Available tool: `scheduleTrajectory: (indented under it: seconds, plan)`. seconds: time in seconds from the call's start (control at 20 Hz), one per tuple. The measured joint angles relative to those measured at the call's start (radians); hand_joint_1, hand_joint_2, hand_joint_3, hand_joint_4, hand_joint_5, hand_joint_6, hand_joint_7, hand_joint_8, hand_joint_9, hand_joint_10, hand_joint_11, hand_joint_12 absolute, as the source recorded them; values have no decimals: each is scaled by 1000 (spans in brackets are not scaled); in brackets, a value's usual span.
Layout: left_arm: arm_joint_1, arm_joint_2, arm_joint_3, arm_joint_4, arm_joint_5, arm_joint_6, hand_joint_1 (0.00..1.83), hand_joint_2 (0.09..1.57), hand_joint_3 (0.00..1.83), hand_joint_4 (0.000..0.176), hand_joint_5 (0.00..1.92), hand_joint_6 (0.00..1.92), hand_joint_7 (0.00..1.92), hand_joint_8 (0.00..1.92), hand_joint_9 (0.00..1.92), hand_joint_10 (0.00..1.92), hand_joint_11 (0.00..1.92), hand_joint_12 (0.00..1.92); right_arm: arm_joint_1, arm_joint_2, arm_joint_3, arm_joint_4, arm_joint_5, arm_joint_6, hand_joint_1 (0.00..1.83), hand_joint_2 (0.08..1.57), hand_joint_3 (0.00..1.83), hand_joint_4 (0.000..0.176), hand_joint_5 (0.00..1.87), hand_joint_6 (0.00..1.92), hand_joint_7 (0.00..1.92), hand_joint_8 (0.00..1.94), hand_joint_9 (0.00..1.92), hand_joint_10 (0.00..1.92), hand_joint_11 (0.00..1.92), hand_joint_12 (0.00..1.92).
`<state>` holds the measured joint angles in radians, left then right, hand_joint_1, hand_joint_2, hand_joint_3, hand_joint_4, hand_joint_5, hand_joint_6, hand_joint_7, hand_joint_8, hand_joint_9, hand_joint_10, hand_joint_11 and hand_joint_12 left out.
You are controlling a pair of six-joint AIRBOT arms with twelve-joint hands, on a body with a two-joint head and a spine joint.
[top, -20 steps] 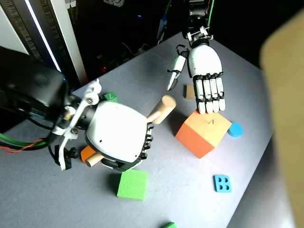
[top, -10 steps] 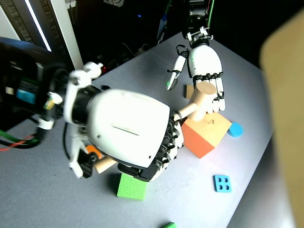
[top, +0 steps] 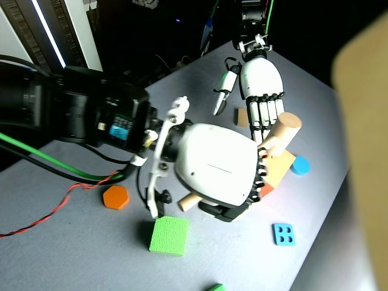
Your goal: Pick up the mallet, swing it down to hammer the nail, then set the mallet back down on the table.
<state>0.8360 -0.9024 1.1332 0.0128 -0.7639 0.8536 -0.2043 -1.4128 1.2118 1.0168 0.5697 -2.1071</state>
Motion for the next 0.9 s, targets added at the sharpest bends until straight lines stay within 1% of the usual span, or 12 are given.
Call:
scheduleTrajectory:
  seconds: [0.1,0.15,0.4,0.5,0.55,0.6,0.65,0.75,0.8,0.9]
  plan:
    - [0,0,0,0,0,0,0,1189,1,0,69,5,40,4,9,2,0,0,1,-17,16,-1,0,1,643,1543,2,0,1156,1921,1447,1941,1549,1921,1644,1921]
    - [0,0,0,0,0,0,0,1188,1,0,69,5,42,4,11,3,0,0,2,-24,26,-1,-3,2,672,1536,0,0,1153,1921,1449,1941,1549,1921,1645,1921]
    - [0,0,0,0,0,-2,0,1187,1,0,55,0,35,1,3,1,0,0,-3,-38,58,0,-6,-3,665,1533,0,0,1157,1921,1442,1941,1545,1921,1634,1921]
    - [0,0,0,0,0,-2,0,1190,2,0,47,0,30,0,0,0,0,0,-38,-39,58,-16,-11,-3,651,1536,0,0,1168,1921,1451,1941,1554,1921,1646,1921]
    - [0,0,0,0,0,-2,0,1188,1,0,41,0,25,0,0,0,0,0,-60,-41,58,-14,-21,-8,674,1529,0,0,1164,1921,1458,1941,1560,1921,1645,1921]
    - [0,0,0,0,1,-2,0,1185,0,0,39,0,22,0,0,0,0,0,-85,-44,57,11,-15,7,660,1539,2,0,1173,1921,1468,1941,1570,1921,1656,1921]
    - [0,0,0,1,2,-2,0,1187,0,0,42,1,24,1,0,0,0,0,-87,-43,57,16,-15,7,650,1538,1,0,1174,1921,1465,1941,1564,1921,1651,1921]
    - [0,0,0,1,3,-2,0,1185,0,0,54,6,32,4,1,0,0,0,-75,-36,49,21,-17,-11,633,1547,3,0,1164,1921,1456,1941,1561,1921,1660,1921]
    - [0,0,0,1,3,-2,0,1192,3,0,48,3,28,2,0,0,0,0,-68,-28,39,34,-22,-14,664,1535,0,0,1146,1921,1436,1941,1550,1921,1650,1921]
    - [0,0,0,0,2,-2,0,1189,1,0,50,3,33,4,2,1,0,0,-49,8,-8,38,-39,-26,691,1530,0,0,1141,1921,1443,1941,1558,1921,1652,1921]
